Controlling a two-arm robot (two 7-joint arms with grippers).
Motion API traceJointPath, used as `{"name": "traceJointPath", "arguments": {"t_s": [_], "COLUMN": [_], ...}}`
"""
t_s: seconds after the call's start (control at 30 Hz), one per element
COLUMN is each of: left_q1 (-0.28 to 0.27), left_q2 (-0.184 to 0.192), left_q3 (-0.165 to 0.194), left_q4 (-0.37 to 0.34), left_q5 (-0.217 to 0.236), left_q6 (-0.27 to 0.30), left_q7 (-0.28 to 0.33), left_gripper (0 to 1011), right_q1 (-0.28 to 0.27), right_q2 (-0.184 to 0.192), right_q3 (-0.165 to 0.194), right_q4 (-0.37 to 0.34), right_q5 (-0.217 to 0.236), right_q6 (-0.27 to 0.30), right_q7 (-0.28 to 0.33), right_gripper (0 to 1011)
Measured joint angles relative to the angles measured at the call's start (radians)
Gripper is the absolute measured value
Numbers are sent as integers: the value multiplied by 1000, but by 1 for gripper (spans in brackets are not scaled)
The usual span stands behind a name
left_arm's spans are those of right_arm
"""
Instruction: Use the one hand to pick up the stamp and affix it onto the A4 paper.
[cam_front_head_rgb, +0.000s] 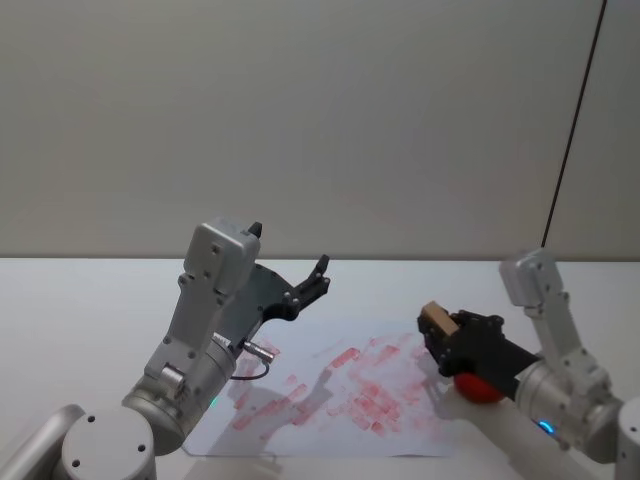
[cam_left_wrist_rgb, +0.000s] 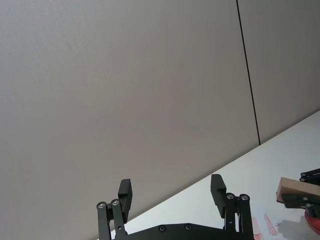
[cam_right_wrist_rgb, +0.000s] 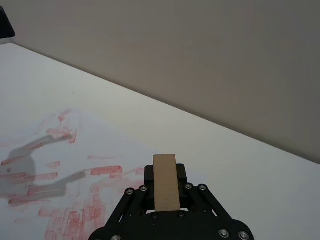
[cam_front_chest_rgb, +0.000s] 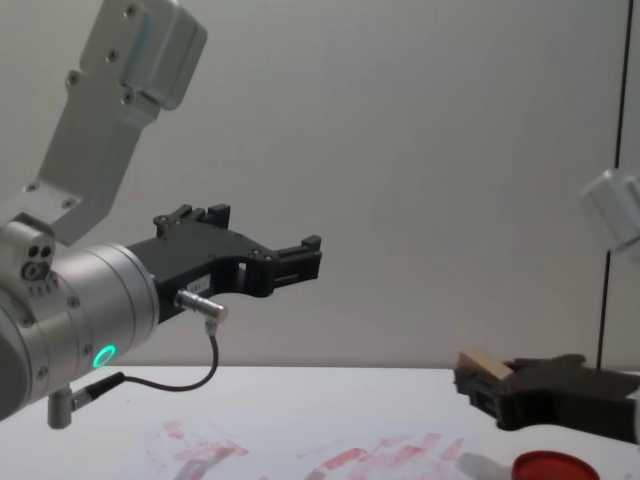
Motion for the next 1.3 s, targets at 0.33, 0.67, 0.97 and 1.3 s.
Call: {"name": "traceJointPath", "arguments": {"t_s": [0.33,0.67,0.97,1.3], "left_q1": [0,0,0,0], "left_q2": [0,0,0,0], "left_q3": [0,0,0,0], "left_q4": [0,0,0,0], "left_q5": [0,0,0,0], "left_q6": [0,0,0,0], "left_q7": [0,0,0,0], "left_gripper": [1002,1002,1002,1002], "right_q1": [-48,-82,-96,-101], "right_q2": [44,71,82,85], "right_q3": [22,35,39,39], "right_q4": [-44,-60,-39,-10], "right_q5": [15,26,27,20], "right_q6": [10,25,32,28], "right_q7": [-6,-11,-23,-32], "right_gripper": [219,219,219,296]}}
